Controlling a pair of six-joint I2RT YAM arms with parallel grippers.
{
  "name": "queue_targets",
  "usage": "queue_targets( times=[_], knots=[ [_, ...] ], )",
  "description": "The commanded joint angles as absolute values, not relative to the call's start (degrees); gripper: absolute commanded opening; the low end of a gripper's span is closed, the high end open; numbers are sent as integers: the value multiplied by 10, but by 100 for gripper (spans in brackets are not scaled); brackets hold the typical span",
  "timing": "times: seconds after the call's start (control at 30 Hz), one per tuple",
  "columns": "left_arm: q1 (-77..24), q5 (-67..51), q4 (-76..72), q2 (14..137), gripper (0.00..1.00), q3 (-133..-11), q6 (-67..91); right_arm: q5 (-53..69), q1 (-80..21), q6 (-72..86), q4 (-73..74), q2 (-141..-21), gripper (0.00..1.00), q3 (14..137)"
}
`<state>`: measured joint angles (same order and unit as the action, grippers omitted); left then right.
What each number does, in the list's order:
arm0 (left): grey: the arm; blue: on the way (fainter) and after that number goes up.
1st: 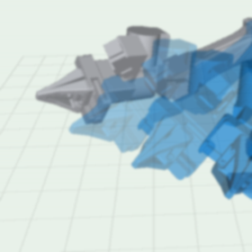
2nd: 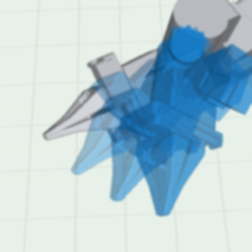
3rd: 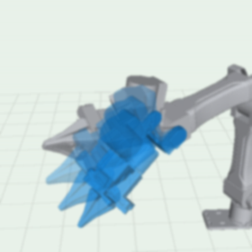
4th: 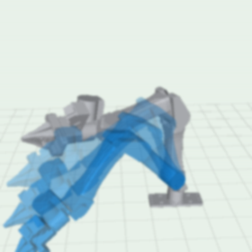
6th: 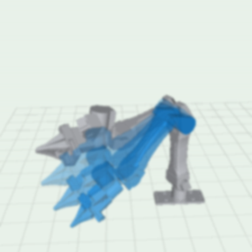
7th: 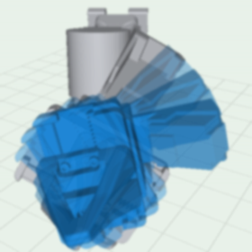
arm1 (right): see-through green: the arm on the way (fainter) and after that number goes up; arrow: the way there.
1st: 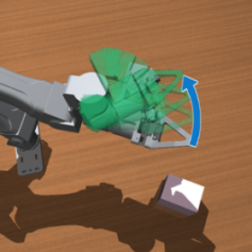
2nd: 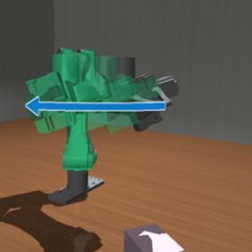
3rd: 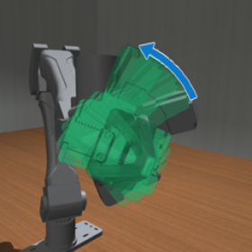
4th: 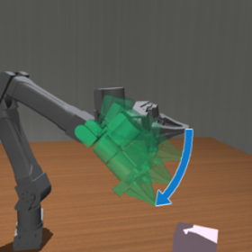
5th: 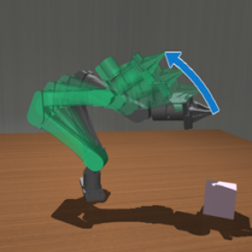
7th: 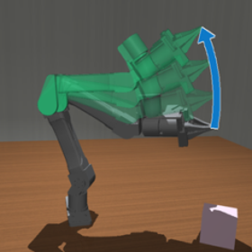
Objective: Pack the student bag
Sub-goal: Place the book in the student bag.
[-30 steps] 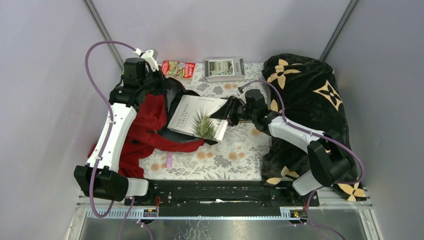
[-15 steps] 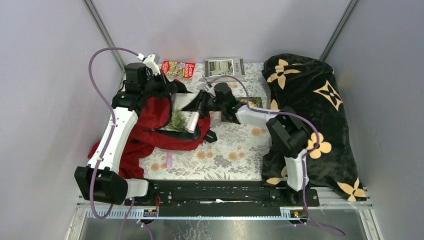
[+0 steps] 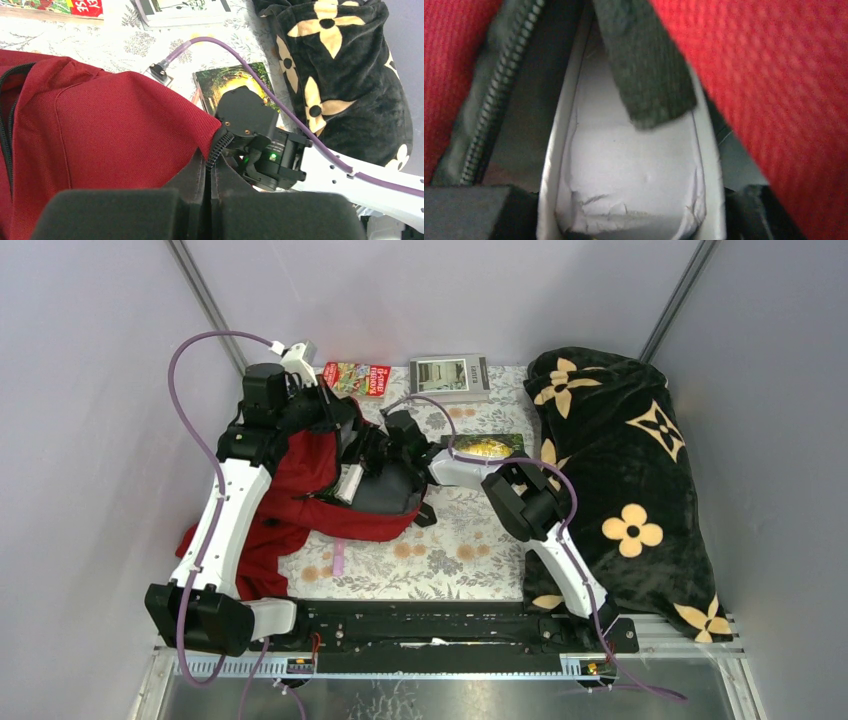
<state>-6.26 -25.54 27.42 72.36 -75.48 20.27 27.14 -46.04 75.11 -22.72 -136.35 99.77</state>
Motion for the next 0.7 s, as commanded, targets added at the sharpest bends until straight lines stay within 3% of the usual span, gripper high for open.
queue_targets(
  times=[0.0,0.07,0.17,0.47,0.5,0.6,0.67],
  knots=[
    [-59,-287,232,711,0,-754,219,249,-467,708,-197,-1391,23,1063],
    [-59,-274,251,713,0,-764,227,258,-466,672,-165,-1398,21,1079],
    [-59,-271,261,702,0,-763,225,250,-467,642,-142,-1391,27,1071],
    [-59,-228,256,697,0,-736,229,288,-488,702,-133,-1440,29,1137],
    [-59,-230,253,696,0,-731,229,290,-491,696,-108,-1443,35,1151],
    [-58,-202,264,690,0,-730,226,268,-493,667,-68,-1407,70,1122],
    [-56,-169,273,683,0,-734,221,238,-494,634,-41,-1369,88,1083]
  ],
)
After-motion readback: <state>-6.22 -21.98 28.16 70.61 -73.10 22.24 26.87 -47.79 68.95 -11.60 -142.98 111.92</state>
